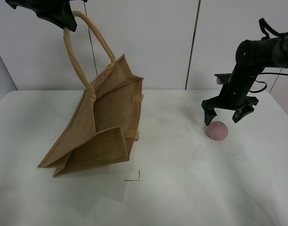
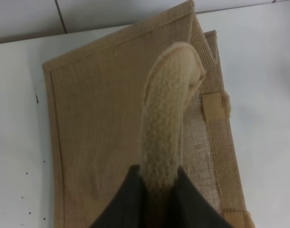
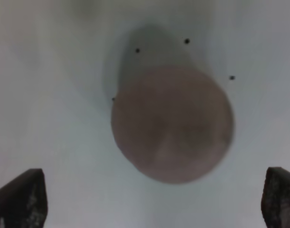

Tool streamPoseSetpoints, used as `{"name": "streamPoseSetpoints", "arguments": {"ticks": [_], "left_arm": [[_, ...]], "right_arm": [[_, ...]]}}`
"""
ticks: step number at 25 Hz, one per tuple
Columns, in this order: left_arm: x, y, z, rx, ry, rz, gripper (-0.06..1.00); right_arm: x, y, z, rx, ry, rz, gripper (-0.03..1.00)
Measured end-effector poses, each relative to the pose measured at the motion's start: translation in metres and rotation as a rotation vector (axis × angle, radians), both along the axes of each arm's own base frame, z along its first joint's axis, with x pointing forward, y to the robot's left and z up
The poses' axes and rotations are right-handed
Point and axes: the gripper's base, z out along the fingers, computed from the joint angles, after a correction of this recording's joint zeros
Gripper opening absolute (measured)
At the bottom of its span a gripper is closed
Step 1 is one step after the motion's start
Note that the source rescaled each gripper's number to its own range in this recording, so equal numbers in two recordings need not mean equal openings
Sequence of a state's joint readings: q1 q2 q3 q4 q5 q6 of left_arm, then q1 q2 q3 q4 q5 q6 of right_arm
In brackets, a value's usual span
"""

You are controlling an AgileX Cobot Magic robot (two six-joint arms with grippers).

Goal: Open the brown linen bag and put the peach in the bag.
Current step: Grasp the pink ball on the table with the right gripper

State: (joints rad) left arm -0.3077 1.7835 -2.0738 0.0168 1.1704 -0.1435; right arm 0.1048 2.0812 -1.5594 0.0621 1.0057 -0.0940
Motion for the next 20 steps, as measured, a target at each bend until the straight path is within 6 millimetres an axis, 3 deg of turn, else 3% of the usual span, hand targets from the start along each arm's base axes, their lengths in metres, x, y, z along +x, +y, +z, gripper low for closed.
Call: {"name": "streamPoseSetpoints", "arguments": {"ticks": [5,15,17,20], "left_arm": [[0.000,0.000,0.000,0.003,-0.001,0.001,0.00],[0.000,0.000,0.000,0.004,-0.001,0.002,0.00],[0.000,0.000,0.000,0.004,-0.001,0.002,0.00],[0.000,0.000,0.000,0.004,-0.001,0.002,0.00]], "right_arm": [[0.007,0.001,-0.032,-0.004,0.029,-0.019,1.00],[0.014,-0.002,-0.063,-0.007,0.033,-0.037,1.00],[0.015,-0.002,-0.064,-0.006,0.028,-0.037,0.94],[0.016,-0.002,-0.065,-0.007,0.017,-0.041,0.73]]}}
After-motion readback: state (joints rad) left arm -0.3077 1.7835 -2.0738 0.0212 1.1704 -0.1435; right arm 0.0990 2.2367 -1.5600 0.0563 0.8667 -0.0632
